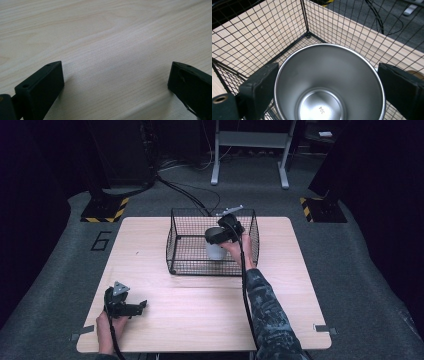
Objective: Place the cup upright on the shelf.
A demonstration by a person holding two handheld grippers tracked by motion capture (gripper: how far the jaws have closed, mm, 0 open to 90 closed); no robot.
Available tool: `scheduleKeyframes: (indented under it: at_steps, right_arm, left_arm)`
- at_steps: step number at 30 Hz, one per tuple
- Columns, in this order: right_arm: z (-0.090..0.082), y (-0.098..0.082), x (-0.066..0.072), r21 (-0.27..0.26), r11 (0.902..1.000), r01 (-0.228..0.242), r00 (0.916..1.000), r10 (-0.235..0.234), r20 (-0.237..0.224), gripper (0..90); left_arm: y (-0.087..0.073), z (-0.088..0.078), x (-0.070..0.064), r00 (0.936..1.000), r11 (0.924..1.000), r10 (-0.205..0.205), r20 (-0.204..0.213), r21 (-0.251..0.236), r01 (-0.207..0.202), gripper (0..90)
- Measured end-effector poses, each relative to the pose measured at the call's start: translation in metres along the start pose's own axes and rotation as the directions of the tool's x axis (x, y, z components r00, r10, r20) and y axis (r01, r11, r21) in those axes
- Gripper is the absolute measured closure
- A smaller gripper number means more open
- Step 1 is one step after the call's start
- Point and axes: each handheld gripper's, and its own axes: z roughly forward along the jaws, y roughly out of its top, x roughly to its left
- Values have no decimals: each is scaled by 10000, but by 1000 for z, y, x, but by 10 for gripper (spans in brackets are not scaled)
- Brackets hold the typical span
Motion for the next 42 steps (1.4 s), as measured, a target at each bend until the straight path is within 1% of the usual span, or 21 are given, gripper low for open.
scheduleKeyframes:
  at_steps: [2,3,4,7,8,16,17,18,24,33,34,39,42]
  right_arm:
    - [2,-1,0,-30,10000,61,10000,-61,-2,60]
    - [5,-1,2,144,9999,20,10000,-20,-25,60]
    - [7,-2,2,132,9999,43,10000,-43,-13,59]
    - [11,-3,3,308,9995,84,10000,-85,27,59]
    - [12,-3,3,273,9996,103,9999,-102,-21,59]
    - [19,-7,7,552,9984,121,9999,-119,-50,59]
    - [18,-8,7,627,9980,0,10000,2,-38,59]
    - [20,-8,7,617,9980,119,9999,-119,-7,59]
    - [24,-12,8,754,9970,153,9999,-152,-28,59]
    - [23,-13,11,786,9968,132,9999,-137,52,58]
    - [23,-14,12,794,9967,145,9998,-154,111,58]
    - [21,-16,13,875,9958,286,9995,-298,124,57]
    - [18,-19,13,907,9951,381,9993,-378,-46,56]
  left_arm:
    - [0,0,0,10000,10000,-13,-40,-52,13,4]
    - [0,1,0,10000,10000,-18,-33,-78,18,4]
    - [0,1,0,10000,10000,-5,-33,-67,5,4]
    - [0,0,0,10000,10000,-18,-20,-48,18,5]
    - [0,0,0,10000,10000,-18,-20,-48,18,4]
    - [0,1,0,10000,10000,-23,-33,-83,22,4]
    - [0,1,0,10000,10000,-9,-32,-73,9,5]
    - [0,1,0,10000,10000,-12,-33,-76,12,4]
    - [0,1,0,10000,10000,-22,-33,-83,22,5]
    - [0,1,0,10000,10000,-21,-34,-83,20,5]
    - [0,1,0,10000,10000,-21,-35,-84,20,4]
    - [0,1,0,10000,10000,-14,-36,-83,14,5]
    - [0,0,0,10000,10000,8,-8,-3,-8,5]
